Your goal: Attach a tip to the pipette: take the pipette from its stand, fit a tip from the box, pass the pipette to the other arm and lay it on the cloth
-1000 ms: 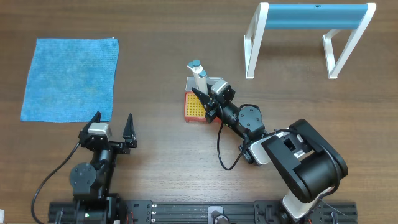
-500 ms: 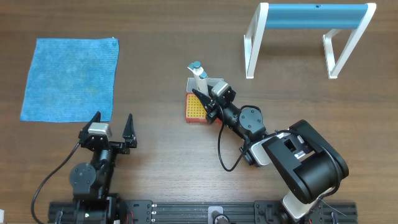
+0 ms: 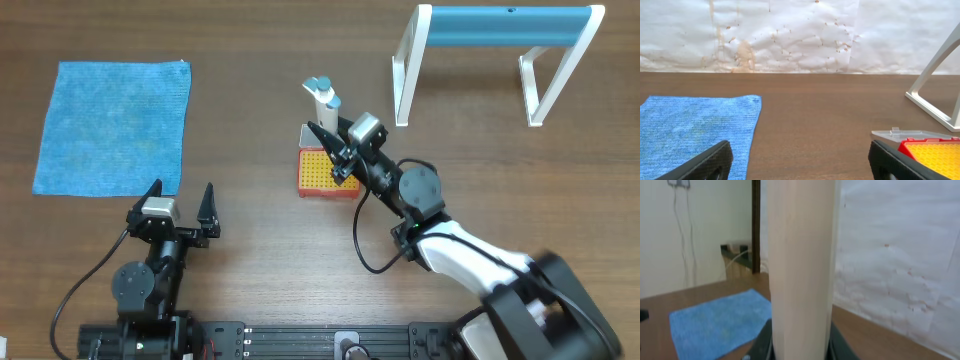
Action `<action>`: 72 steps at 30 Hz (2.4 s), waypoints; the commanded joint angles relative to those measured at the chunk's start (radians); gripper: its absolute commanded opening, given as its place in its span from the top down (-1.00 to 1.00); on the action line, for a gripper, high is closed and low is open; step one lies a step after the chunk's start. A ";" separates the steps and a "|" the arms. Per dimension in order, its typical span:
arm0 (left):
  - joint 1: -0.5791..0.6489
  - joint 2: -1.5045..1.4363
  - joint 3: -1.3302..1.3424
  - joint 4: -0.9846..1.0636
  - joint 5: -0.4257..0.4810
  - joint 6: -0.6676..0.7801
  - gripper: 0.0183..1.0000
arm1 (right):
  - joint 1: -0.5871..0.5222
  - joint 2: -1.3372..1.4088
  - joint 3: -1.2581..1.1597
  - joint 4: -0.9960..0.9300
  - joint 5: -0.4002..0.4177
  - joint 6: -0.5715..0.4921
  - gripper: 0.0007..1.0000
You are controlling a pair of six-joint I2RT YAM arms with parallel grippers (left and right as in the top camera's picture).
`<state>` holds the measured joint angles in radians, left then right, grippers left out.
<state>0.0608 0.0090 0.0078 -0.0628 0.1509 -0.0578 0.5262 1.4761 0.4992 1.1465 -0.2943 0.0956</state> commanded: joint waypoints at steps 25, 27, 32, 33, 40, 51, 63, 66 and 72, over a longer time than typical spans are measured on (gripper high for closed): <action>-0.003 -0.005 -0.002 -0.004 0.010 -0.013 -0.75 | -0.004 -0.262 0.432 -1.091 -0.032 0.364 0.85; -0.003 -0.006 -0.002 -0.001 0.013 -0.014 -0.75 | -0.007 -0.260 0.432 -1.114 -0.028 0.364 0.85; -0.003 -0.006 -0.002 0.037 0.243 -0.643 -0.75 | -0.008 -0.255 0.432 -1.130 -0.033 0.418 0.85; -0.003 -0.006 -0.002 0.030 0.257 -0.827 -0.75 | -0.008 -0.255 0.432 -1.130 -0.032 0.438 0.85; -0.002 -0.002 -0.002 0.025 0.134 -1.265 -0.75 | -0.016 -0.255 0.432 -1.124 -0.034 0.542 0.85; -0.002 0.377 0.137 0.333 0.311 -1.238 -0.76 | -0.029 -0.255 0.432 -1.131 -0.301 0.563 0.85; -0.038 1.436 1.007 0.450 1.292 -0.999 -0.76 | -0.029 -0.255 0.432 -1.127 -0.301 0.563 0.85; -0.088 1.556 1.125 0.504 1.347 -0.986 -0.76 | -0.029 -0.255 0.432 -1.110 -0.301 0.562 0.85; -0.143 1.602 1.161 0.645 1.351 -0.996 -0.76 | -0.028 -0.255 0.432 -1.096 -0.301 0.562 0.85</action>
<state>-0.0658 1.6093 1.1313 0.5507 1.4227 -1.0733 0.5018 1.2255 0.9138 0.0380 -0.5793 0.6537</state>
